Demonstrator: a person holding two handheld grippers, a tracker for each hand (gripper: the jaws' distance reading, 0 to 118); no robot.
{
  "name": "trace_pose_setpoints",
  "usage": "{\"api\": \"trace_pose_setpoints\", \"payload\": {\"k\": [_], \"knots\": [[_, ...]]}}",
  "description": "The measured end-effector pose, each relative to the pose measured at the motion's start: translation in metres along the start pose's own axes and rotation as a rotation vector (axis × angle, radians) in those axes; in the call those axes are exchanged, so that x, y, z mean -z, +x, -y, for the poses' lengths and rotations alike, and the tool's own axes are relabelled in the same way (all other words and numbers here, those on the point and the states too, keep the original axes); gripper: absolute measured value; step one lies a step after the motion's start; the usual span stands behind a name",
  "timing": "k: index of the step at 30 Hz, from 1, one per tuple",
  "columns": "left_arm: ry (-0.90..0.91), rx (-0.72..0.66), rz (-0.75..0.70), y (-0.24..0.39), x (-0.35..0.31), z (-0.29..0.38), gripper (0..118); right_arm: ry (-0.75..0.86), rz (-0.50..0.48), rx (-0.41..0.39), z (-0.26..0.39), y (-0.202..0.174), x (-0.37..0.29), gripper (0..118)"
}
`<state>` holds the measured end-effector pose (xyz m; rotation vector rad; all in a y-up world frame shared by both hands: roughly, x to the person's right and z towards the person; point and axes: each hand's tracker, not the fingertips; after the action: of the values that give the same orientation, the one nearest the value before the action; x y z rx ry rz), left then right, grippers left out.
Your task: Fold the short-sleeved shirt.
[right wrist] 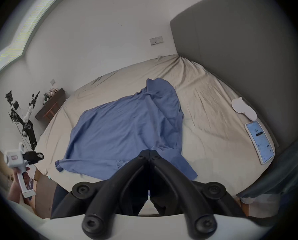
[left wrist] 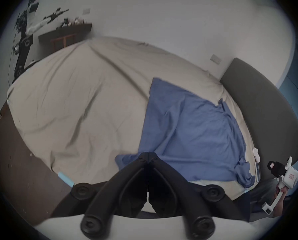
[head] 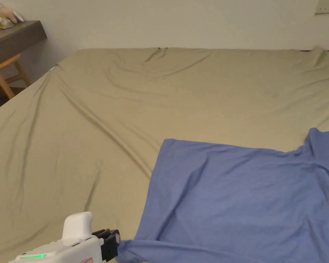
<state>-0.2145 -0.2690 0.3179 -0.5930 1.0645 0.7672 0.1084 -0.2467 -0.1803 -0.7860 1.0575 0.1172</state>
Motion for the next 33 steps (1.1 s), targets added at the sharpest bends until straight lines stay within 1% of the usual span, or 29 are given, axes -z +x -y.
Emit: {"api": "trace_pose_setpoints", "payload": {"k": [1, 3, 4, 6, 7, 8, 10, 11, 13, 14, 15, 16, 17, 18, 19, 20, 21, 22, 23, 24, 25, 26, 27, 28, 29, 30, 31, 33], "knots": [[-0.011, 0.001, -0.007, -0.006, 0.004, 0.002, 0, -0.006, 0.006, -0.010, 0.002, 0.000, 0.000, 3], [-0.066, -0.053, -0.050, -0.016, 0.015, 0.003, 0, -0.009, 0.024, -0.019, 0.003, 0.001, -0.002, 3], [-0.118, -0.099, -0.032, -0.026, 0.025, 0.003, 0, -0.012, 0.025, -0.012, 0.007, 0.010, 0.000, 3], [-0.221, -0.160, 0.001, -0.037, 0.043, 0.005, 1, -0.017, 0.023, 0.005, 0.008, 0.015, 0.001, 3], [-0.243, -0.179, -0.009, -0.043, 0.055, 0.006, 14, -0.020, 0.024, 0.011, 0.008, 0.017, 0.001, 3], [-0.248, -0.180, -0.031, -0.044, 0.061, 0.006, 40, -0.023, 0.027, 0.011, 0.007, 0.012, 0.001, 3], [-0.223, -0.168, -0.050, -0.043, 0.071, 0.007, 100, -0.030, 0.044, 0.005, 0.008, 0.012, 0.001, 3], [-0.228, -0.162, -0.052, -0.038, 0.075, 0.009, 114, -0.035, 0.045, 0.004, 0.009, 0.012, 0.001, 3], [-0.223, -0.174, -0.019, -0.035, 0.080, 0.008, 112, -0.047, 0.043, 0.009, 0.008, 0.015, 0.001, 3], [-0.231, -0.189, 0.005, -0.033, 0.083, 0.007, 108, -0.051, 0.044, 0.008, 0.009, 0.015, 0.001, 3], [-0.264, -0.200, 0.017, -0.032, 0.091, 0.007, 97, -0.055, 0.050, 0.004, 0.010, 0.015, 0.001, 3], [-0.282, -0.202, 0.022, -0.031, 0.095, 0.007, 76, -0.059, 0.053, 0.001, 0.010, 0.017, 0.001, 3], [-0.270, -0.195, 0.016, -0.029, 0.096, 0.007, 58, -0.062, 0.055, -0.002, 0.011, 0.018, 0.002, 3], [-0.258, -0.159, -0.041, -0.026, 0.098, 0.007, 48, -0.067, 0.059, -0.004, 0.012, 0.019, 0.003, 3], [-0.260, -0.121, -0.105, -0.025, 0.104, 0.012, 40, -0.074, 0.062, -0.004, 0.012, 0.020, 0.005, 3], [-0.255, -0.108, -0.091, -0.025, 0.103, 0.011, 33, -0.079, 0.065, -0.005, 0.010, 0.019, 0.005, 3], [-0.251, -0.115, -0.079, -0.025, 0.099, 0.010, 33, -0.088, 0.068, -0.011, 0.009, 0.018, 0.007, 3], [-0.245, -0.119, -0.077, -0.025, 0.095, 0.009, 17, -0.099, 0.075, -0.022, 0.009, 0.018, 0.010, 3], [-0.229, -0.127, -0.075, -0.023, 0.094, 0.008, 4, -0.110, 0.091, -0.037, 0.009, 0.018, 0.012, 3], [-0.226, -0.122, -0.075, -0.020, 0.091, 0.007, 4, -0.124, 0.109, -0.053, 0.010, 0.019, 0.016, 4], [-0.202, -0.089, -0.072, -0.015, 0.087, 0.006, 4, -0.140, 0.114, -0.059, 0.010, 0.020, 0.020, 6], [-0.179, -0.062, -0.085, -0.012, 0.084, 0.004, 4, -0.155, 0.112, -0.058, 0.010, 0.022, 0.024, 27], [-0.173, -0.038, -0.087, -0.001, 0.074, 0.004, 4, -0.206, 0.108, -0.044, 0.010, 0.025, 0.031, 58], [-0.169, -0.025, -0.085, 0.004, 0.070, 0.003, 4, -0.271, 0.108, -0.026, 0.009, 0.025, 0.038, 95], [-0.171, -0.023, -0.079, 0.006, 0.068, 0.002, 4, -0.307, 0.109, -0.015, 0.011, 0.026, 0.045, 118], [-0.168, -0.016, -0.077, 0.008, 0.065, 0.001, 4, -0.333, 0.096, -0.009, 0.013, 0.027, 0.050, 118], [-0.165, -0.009, -0.075, 0.004, 0.067, 0.002, 4, -0.359, 0.091, -0.021, 0.015, 0.028, 0.056, 118], [-0.164, -0.007, -0.074, 0.004, 0.066, 0.002, 4, -0.419, 0.124, -0.045, 0.019, 0.026, 0.069, 118]]}}
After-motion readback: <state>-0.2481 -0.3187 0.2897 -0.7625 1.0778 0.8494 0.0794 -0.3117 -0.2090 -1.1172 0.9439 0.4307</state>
